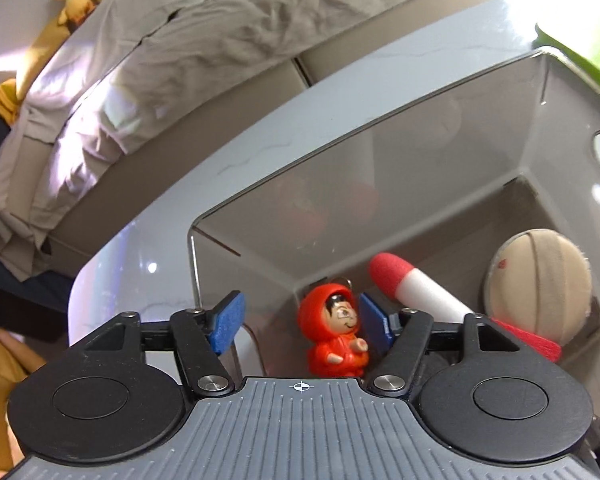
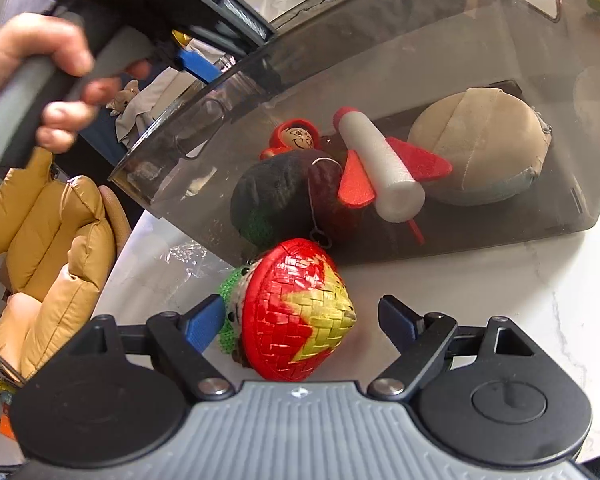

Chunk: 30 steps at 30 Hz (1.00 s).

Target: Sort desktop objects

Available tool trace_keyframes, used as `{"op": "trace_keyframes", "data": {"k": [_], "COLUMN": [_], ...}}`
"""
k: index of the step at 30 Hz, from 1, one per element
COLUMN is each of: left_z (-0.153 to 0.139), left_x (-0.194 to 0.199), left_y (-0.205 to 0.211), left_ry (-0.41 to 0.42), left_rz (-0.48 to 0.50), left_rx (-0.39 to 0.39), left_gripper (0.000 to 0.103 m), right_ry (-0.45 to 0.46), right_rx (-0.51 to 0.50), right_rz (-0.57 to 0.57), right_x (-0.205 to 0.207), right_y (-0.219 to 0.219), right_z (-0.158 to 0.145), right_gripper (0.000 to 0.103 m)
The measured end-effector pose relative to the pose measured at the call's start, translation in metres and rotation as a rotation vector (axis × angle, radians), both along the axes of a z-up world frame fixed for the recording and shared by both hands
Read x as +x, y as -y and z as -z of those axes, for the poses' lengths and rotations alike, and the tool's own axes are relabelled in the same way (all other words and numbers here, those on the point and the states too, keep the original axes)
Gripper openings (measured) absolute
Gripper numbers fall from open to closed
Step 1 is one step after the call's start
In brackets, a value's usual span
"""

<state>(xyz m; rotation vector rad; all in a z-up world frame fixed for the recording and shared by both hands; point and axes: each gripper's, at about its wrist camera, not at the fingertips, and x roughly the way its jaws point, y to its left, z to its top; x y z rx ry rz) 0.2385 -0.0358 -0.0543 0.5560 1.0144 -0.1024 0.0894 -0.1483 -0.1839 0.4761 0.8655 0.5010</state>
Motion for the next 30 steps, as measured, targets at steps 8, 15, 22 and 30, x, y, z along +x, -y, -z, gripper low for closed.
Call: {"op": "trace_keyframes", "data": {"k": [8,15,22,30], "left_z": [-0.040,-0.043,-0.016,-0.007], "left_x": [-0.057,-0.088,-0.109,-0.132], "left_y": [-0.041,-0.117,-0.156,-0.156], "left_ry": [0.046,0.043,-0.017,-0.017], "left_rz": [-0.031,-0.186,-0.264,-0.222], "left_rx": [-0.224,-0.416,-0.486,-0.499], "left_gripper": [0.092,0.094,0.094,0.096], "right_ry": [-0.015,-0.057,-0.083,-0.063], "right_rx": [-0.030,-0.043,-0.048,-0.014], "right_rz": [0.030,0.037,0.031,-0.037], "right_x": [0.004,0.010,0.010,-0.010], "right_y": [-0.008,-0.013,-0.010,0.061], "right_z": [0.000,0.002,-0.012,-0.116], "right_gripper": [0.085,0.071,0.066,0.066]}}
